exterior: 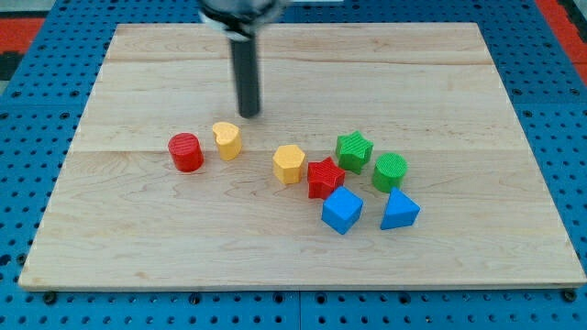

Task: Push the heart and red circle towards the group

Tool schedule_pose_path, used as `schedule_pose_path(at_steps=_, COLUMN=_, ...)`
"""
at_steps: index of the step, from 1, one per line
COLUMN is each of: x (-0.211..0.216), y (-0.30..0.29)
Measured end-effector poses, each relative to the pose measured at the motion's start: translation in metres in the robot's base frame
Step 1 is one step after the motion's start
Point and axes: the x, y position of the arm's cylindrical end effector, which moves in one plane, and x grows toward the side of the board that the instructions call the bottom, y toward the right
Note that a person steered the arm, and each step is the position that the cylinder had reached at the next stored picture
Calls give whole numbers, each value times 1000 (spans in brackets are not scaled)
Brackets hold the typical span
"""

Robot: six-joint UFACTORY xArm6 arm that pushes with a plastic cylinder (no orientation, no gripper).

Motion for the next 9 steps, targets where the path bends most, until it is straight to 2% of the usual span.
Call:
schedule_pose_path(at_steps=1, x=24, y=-46)
schedule_pose_path(at_steps=2, x=51, y=-41)
schedule_pose_path(at_steps=3, x=68, y=1)
schedule_pose_path(at_steps=4, x=71, y=-30)
schedule_pose_path(at_steps=5, x=116, y=-26)
schedule_pose_path(at_steps=7, x=95, y=8)
schedule_pose_path(at_steps=8, x=84, y=55)
schedule_pose_path(at_steps=9, x=70, y=28)
